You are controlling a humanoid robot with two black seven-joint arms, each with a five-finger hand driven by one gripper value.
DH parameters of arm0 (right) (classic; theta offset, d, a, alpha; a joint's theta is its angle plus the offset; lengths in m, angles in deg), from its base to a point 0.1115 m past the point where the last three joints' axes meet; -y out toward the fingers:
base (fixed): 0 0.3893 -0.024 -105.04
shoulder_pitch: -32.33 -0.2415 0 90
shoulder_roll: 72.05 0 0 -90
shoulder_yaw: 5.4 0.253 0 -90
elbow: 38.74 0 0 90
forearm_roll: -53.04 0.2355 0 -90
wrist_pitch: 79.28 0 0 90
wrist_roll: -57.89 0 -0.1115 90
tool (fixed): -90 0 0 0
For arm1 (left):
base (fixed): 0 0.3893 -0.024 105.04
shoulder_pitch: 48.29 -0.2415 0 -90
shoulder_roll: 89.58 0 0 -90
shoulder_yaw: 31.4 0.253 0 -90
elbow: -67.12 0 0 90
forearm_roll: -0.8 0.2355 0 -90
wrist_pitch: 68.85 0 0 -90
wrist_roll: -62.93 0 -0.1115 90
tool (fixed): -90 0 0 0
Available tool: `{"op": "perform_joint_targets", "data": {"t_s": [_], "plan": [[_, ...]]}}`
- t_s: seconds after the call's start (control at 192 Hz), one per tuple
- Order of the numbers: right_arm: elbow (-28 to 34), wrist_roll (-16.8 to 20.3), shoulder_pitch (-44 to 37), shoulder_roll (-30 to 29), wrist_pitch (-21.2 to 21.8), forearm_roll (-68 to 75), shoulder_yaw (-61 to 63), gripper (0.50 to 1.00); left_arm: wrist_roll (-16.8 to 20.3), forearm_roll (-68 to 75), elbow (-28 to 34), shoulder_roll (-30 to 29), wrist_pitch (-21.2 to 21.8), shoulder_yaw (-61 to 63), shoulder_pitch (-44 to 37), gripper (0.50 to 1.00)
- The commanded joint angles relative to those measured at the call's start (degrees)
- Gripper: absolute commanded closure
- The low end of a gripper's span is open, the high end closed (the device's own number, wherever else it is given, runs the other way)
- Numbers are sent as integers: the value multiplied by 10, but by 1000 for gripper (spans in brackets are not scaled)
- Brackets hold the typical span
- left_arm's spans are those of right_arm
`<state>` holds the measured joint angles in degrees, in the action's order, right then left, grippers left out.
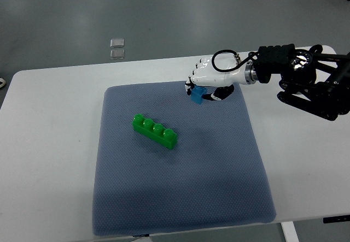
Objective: Stack blue block on green block with right hand
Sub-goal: 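Lift the blue block and carry it over the green block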
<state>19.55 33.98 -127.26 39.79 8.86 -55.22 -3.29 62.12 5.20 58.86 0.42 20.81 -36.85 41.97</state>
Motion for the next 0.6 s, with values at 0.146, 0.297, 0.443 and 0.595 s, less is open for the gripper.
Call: {"op": "perform_joint_targets", "data": {"t_s": [0.146, 0.297, 0.443, 0.595], "plan": [[66, 0, -10, -21, 7, 2, 0, 881, 0, 0, 0, 0, 0, 0, 0, 500], [63, 2, -11, -44, 9, -1, 0, 881, 0, 0, 0, 0, 0, 0, 0, 500], [42, 2, -12, -58, 12, -3, 3, 881, 0, 0, 0, 0, 0, 0, 0, 500], [17, 2, -11, -86, 12, -4, 3, 881, 0, 0, 0, 0, 0, 0, 0, 500]]}}
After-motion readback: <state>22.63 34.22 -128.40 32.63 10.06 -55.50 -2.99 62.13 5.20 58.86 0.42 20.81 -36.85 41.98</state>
